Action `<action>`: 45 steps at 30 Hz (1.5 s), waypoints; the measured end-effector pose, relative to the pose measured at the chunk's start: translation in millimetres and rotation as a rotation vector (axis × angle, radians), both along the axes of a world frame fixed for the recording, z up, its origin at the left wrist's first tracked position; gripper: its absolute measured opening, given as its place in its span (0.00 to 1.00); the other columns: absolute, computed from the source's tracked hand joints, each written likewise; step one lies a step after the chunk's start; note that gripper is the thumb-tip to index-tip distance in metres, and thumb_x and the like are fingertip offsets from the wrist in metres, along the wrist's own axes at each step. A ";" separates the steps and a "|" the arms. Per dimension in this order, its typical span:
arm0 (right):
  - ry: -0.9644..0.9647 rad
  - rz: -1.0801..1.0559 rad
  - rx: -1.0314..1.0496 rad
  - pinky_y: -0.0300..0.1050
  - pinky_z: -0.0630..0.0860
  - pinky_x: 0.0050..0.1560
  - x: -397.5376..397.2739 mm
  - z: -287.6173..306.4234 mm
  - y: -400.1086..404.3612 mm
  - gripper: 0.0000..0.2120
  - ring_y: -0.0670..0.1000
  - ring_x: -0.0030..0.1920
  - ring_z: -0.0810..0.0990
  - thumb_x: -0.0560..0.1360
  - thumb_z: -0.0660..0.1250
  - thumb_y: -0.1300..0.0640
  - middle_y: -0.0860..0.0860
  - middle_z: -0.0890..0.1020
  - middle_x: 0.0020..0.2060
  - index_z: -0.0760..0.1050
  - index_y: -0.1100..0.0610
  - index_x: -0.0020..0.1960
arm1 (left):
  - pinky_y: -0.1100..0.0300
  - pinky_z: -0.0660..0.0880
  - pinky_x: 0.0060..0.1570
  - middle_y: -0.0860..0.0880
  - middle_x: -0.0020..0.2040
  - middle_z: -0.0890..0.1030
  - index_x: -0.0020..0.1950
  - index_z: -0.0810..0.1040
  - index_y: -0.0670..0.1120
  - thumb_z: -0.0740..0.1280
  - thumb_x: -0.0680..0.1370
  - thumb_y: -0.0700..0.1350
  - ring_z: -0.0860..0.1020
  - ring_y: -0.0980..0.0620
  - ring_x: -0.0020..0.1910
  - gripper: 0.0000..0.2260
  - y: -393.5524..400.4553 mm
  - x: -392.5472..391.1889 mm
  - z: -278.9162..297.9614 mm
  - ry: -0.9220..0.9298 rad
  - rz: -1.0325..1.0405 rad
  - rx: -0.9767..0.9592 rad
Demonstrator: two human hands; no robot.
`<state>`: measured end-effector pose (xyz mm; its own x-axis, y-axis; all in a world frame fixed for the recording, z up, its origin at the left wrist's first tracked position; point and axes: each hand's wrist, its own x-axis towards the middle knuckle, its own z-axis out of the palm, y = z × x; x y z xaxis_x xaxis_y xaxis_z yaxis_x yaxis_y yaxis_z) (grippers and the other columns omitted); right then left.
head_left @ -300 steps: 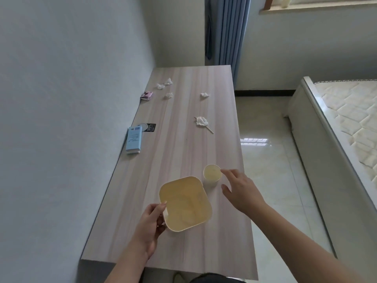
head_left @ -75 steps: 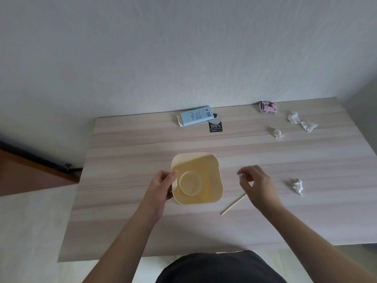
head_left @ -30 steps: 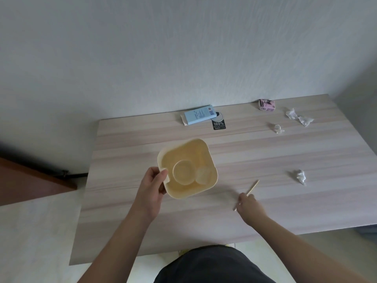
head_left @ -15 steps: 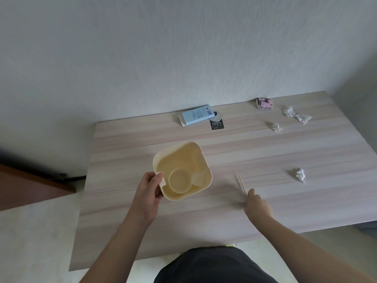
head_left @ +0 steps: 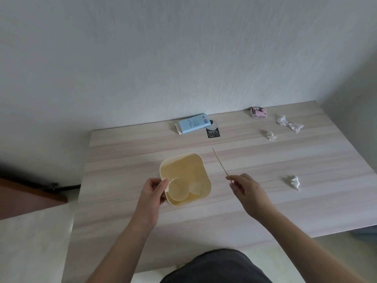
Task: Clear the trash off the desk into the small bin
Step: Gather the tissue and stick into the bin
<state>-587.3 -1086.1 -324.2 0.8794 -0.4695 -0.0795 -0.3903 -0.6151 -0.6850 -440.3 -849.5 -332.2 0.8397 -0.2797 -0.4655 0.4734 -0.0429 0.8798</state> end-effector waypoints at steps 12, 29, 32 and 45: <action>0.134 0.250 -0.300 0.45 0.73 0.37 13.9 66.6 34.3 0.09 0.56 0.38 0.81 0.73 0.64 0.60 0.51 0.80 0.42 0.82 0.54 0.48 | 0.63 0.65 0.28 0.50 0.29 0.70 0.47 0.72 0.40 0.70 0.76 0.40 0.66 0.53 0.27 0.08 -9.3 5.0 0.3 -0.071 -0.013 0.033; 0.235 0.389 -0.715 0.37 0.53 0.24 53.2 34.4 77.5 0.27 0.50 0.23 0.54 0.35 0.73 0.69 0.49 0.56 0.23 0.58 0.53 0.19 | 0.67 0.68 0.27 0.50 0.33 0.71 0.46 0.71 0.39 0.69 0.76 0.39 0.70 0.60 0.25 0.07 2.4 -9.2 16.1 -0.119 -0.082 0.010; 0.311 0.405 -0.684 0.39 0.57 0.23 58.4 30.6 84.5 0.21 0.50 0.19 0.63 0.37 0.76 0.68 0.49 0.64 0.19 0.68 0.54 0.21 | 0.66 0.69 0.28 0.49 0.34 0.72 0.46 0.72 0.40 0.69 0.77 0.40 0.71 0.59 0.26 0.07 6.4 -7.4 15.9 -0.110 -0.086 0.011; -0.038 0.153 -0.640 0.46 0.72 0.30 58.4 41.1 73.6 0.08 0.54 0.29 0.74 0.71 0.64 0.56 0.49 0.77 0.28 0.77 0.54 0.35 | 0.63 0.67 0.29 0.48 0.33 0.70 0.46 0.72 0.41 0.69 0.77 0.41 0.67 0.54 0.29 0.07 37.0 16.2 9.3 -0.036 -0.029 0.022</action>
